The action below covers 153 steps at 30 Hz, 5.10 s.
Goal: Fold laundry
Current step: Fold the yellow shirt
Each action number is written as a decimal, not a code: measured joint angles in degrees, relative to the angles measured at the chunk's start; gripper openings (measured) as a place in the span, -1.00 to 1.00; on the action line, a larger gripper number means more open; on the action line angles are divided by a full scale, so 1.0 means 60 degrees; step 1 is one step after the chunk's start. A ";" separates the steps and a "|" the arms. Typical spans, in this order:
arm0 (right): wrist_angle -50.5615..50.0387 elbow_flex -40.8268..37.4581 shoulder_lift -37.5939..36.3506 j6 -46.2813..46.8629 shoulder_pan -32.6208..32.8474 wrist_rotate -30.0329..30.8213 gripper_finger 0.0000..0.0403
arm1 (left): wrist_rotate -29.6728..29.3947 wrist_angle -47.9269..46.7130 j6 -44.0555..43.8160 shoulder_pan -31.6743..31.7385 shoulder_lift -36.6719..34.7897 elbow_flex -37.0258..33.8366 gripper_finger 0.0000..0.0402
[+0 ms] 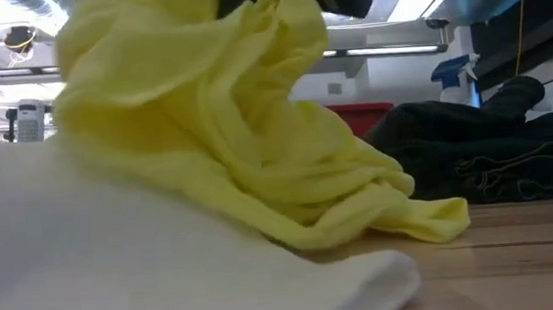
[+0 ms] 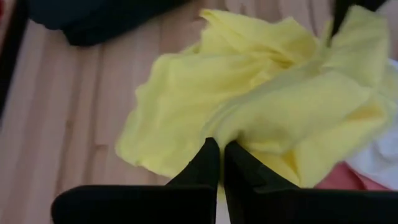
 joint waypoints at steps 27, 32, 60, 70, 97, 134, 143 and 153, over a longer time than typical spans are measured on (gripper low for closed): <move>0.0632 -0.3670 -0.2879 -0.1828 -0.2534 -0.0780 -1.00 | 0.3158 0.1689 0.2812 0.4552 0.1973 -0.0011 -1.00; 0.3503 -0.6594 -0.4542 -0.0979 -0.2945 -0.1454 -1.00 | 0.4141 0.2363 0.3211 0.5336 0.2198 0.0004 -1.00; 0.5083 -0.8785 -0.6763 -0.0958 -0.3194 -0.0413 0.20 | 0.5105 0.2693 0.3308 0.7075 0.3741 -0.0018 -0.39; 0.5655 -0.8779 -0.6100 -0.0790 -0.2173 -0.0364 0.09 | 0.6373 0.1161 0.2508 0.6770 0.1853 -0.0447 -0.28; 0.8574 -0.8768 -0.4300 -0.1604 -0.3492 -0.3502 -1.00 | 0.5019 0.7776 0.0229 0.4238 0.3011 -0.4054 -1.00; 0.5790 -0.8419 -0.4187 -0.0816 -0.4205 -0.2397 -1.00 | 0.4742 0.7605 -0.0214 0.4271 0.3659 -0.4054 -1.00; 0.2528 -0.8426 -0.4445 0.0012 -0.3954 -0.1151 -1.00 | 0.4898 0.5911 -0.0059 0.4264 0.3557 -0.4014 -1.00; 0.3150 -0.7947 -0.5603 -0.0015 -0.3324 -0.0054 -1.00 | 0.5643 0.5271 -0.0511 0.4260 0.1384 -0.4074 -1.00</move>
